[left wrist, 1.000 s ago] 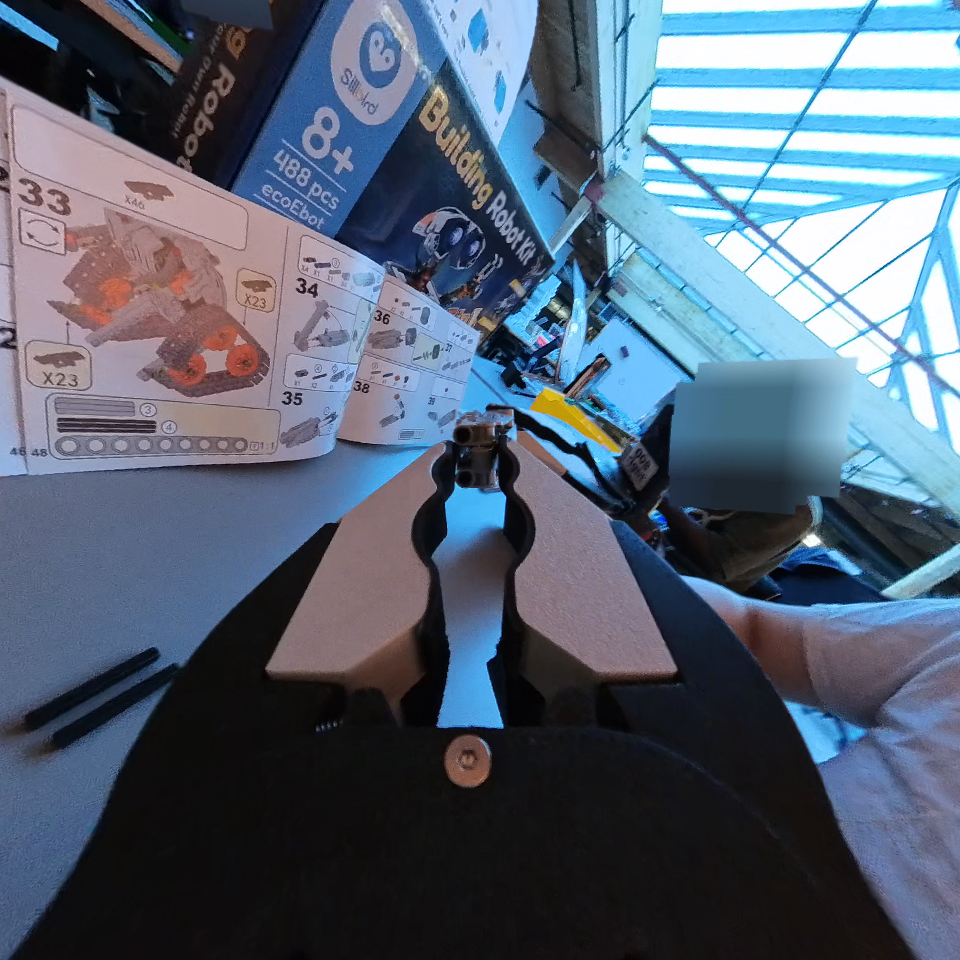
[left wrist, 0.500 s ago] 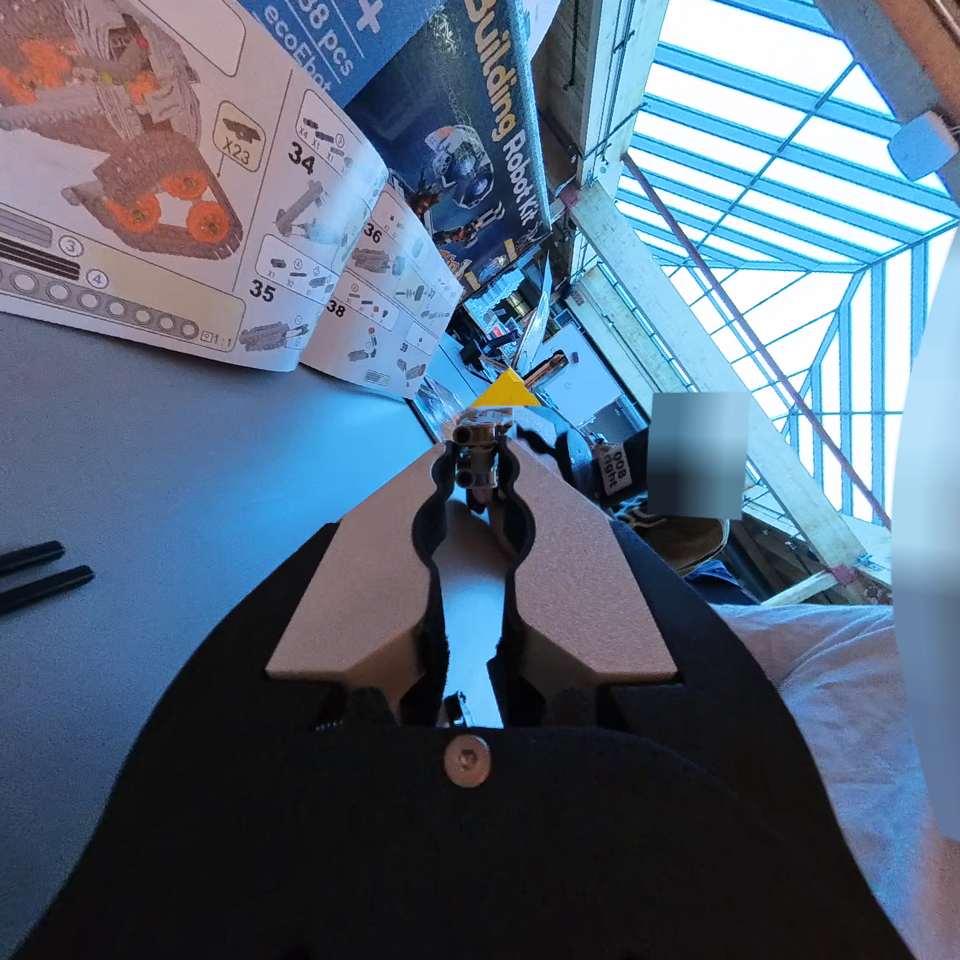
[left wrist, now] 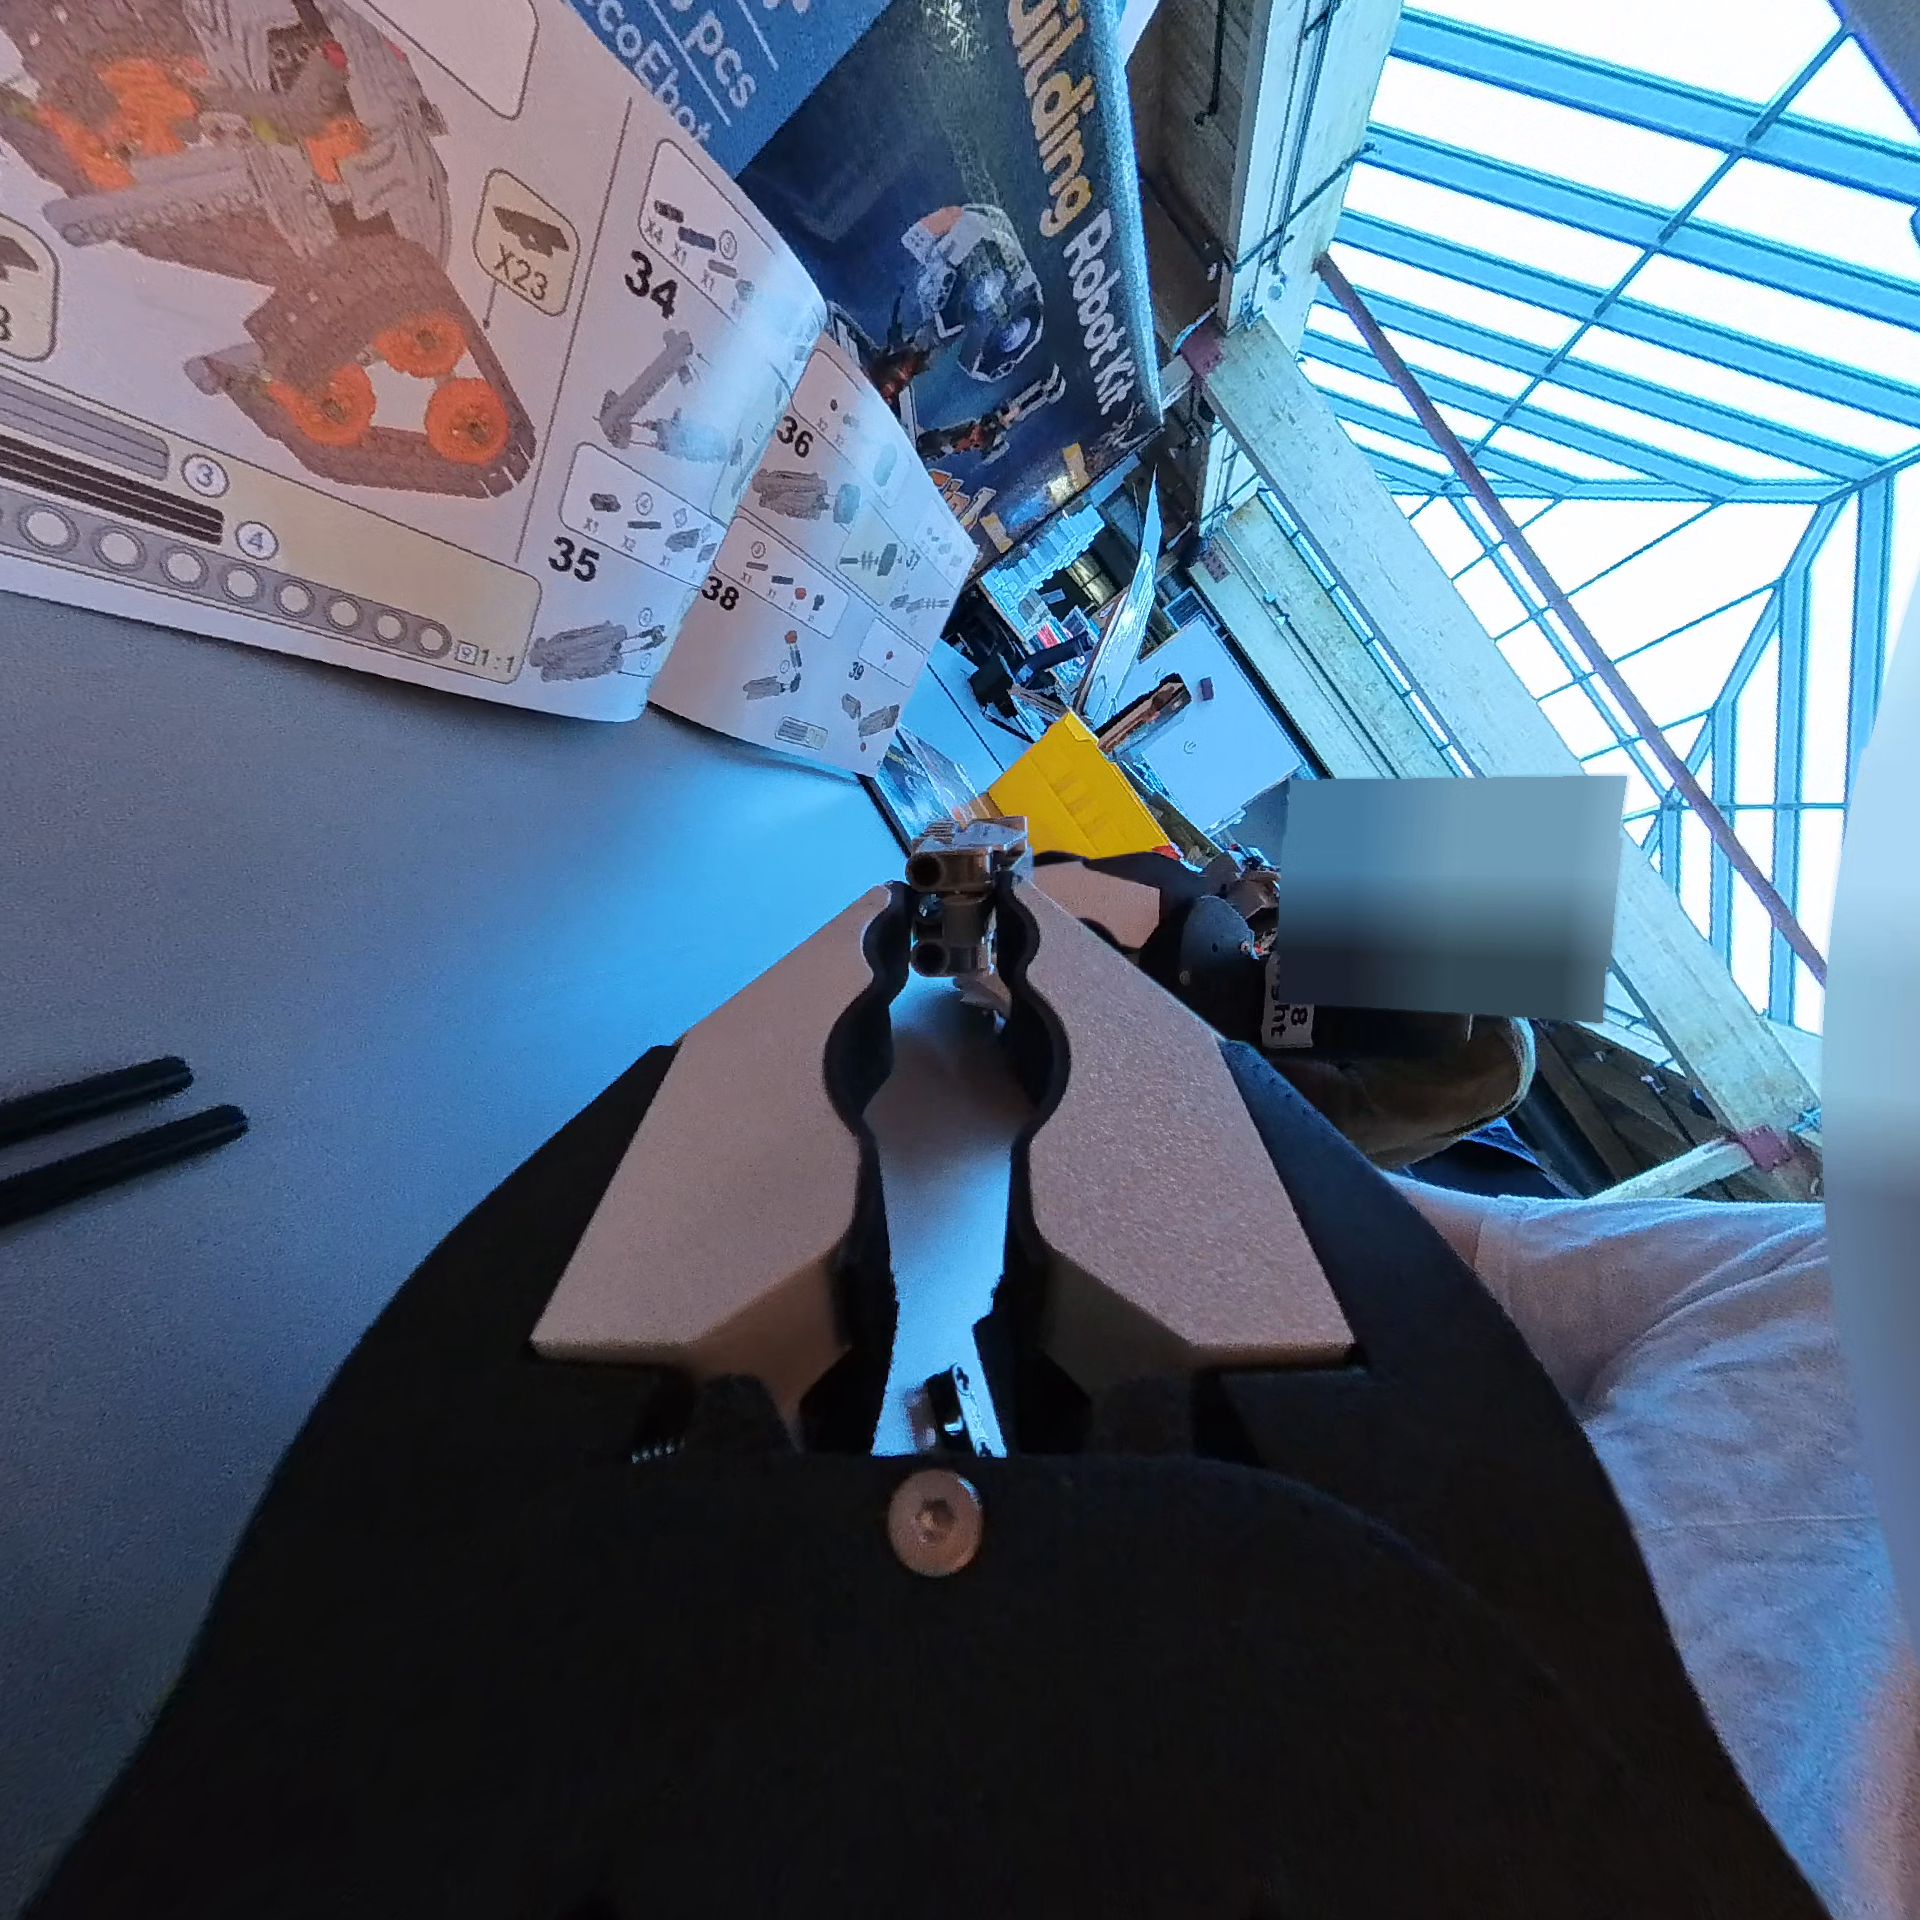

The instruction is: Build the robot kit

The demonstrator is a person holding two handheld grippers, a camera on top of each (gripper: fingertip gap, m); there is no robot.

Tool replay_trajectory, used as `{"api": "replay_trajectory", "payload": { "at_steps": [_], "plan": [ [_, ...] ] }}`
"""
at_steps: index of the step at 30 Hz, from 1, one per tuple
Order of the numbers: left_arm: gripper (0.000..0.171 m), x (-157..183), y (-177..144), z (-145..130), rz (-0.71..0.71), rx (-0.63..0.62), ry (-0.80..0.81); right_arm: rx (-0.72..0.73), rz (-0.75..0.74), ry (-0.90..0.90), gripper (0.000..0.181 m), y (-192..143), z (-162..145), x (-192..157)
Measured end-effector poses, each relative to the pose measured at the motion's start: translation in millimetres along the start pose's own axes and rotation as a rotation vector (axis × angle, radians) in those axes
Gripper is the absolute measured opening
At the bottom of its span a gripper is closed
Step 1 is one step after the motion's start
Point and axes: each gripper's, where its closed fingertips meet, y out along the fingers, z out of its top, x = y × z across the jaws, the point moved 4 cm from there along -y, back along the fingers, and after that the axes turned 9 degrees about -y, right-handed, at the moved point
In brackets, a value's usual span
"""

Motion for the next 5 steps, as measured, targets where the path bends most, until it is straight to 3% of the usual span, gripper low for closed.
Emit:
{"api": "replay_trajectory", "payload": {
  "at_steps": [5],
  "plan": [
    [0.013,0.6,1.4,-1.8,-0.01,-0.018,-0.004,-0.012,0.025,-0.034,0.0,2.6,-0.8,-4.8]
  ]
}}
